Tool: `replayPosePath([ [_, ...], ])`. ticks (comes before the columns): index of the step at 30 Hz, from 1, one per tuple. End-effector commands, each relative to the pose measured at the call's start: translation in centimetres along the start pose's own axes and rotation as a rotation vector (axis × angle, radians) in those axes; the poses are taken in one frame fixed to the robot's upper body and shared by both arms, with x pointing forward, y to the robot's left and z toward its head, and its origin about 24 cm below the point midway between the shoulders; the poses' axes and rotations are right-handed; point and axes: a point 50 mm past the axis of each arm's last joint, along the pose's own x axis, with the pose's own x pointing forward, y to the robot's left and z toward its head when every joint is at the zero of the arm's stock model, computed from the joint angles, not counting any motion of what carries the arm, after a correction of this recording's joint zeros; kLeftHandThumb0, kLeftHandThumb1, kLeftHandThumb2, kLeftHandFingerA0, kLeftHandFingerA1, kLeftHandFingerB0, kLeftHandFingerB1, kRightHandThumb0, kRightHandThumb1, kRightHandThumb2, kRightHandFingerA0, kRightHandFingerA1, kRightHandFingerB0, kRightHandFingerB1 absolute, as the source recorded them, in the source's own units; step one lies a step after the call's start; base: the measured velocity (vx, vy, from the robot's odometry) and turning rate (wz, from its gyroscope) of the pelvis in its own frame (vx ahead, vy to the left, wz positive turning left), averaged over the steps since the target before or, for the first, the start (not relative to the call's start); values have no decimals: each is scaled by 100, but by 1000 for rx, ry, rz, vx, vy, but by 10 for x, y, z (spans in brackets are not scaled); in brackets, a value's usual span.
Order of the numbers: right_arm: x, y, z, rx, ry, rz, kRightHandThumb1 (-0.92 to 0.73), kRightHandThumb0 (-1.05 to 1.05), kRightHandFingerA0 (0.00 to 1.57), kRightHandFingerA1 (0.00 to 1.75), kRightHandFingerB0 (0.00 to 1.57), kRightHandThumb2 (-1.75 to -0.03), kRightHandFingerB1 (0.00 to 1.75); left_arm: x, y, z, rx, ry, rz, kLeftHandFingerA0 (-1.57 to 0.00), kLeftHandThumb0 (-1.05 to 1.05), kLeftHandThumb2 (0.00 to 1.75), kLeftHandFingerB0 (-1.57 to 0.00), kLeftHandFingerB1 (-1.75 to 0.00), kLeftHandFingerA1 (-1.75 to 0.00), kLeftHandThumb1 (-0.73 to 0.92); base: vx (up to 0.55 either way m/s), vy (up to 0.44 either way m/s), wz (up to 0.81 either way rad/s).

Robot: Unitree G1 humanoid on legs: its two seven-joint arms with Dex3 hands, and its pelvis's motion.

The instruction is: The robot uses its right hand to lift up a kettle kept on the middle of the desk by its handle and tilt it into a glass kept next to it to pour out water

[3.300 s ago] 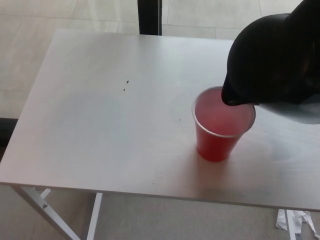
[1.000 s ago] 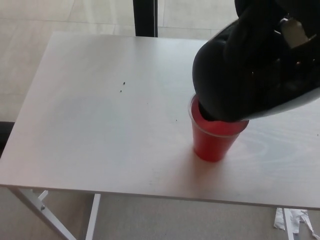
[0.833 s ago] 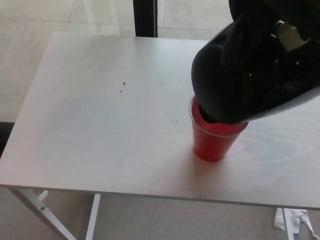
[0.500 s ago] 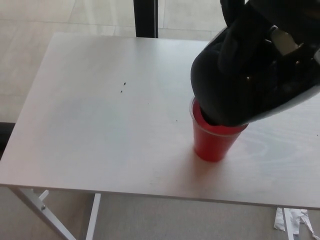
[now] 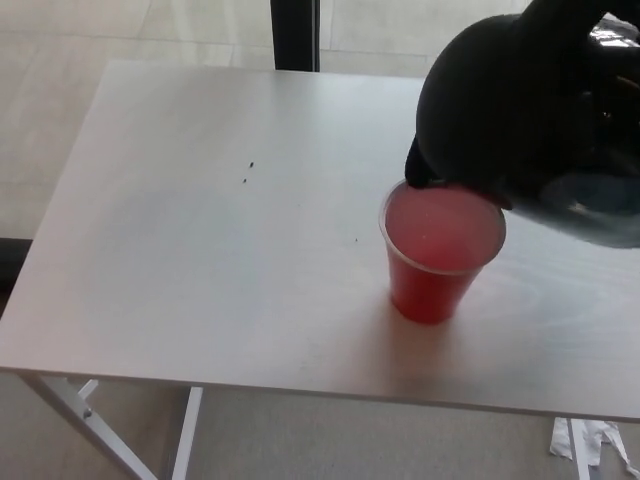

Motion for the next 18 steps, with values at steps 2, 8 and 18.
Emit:
replayPosePath([
  [2,-9,-22,-25,87,110,-101,-45,-20,93,175,73,-119,164,-2,5,-3,0,10,19,-61,-105,97,-35,-86,-61,77,0,0,0],
  [8,-22,-15,-42,185,196,-105,-45,-21,97,175,84,-117,150,-3,6,-6,-26,26,24,-63,-105,134,-35,-85,-60,55,0,0,0],
  [18,-54,33,-67,505,385,-152,-36,-23,96,167,85,-115,143,-5,6,-11,7,27,24,-62,-105,99,-39,-83,-60,78,0,0,0],
])
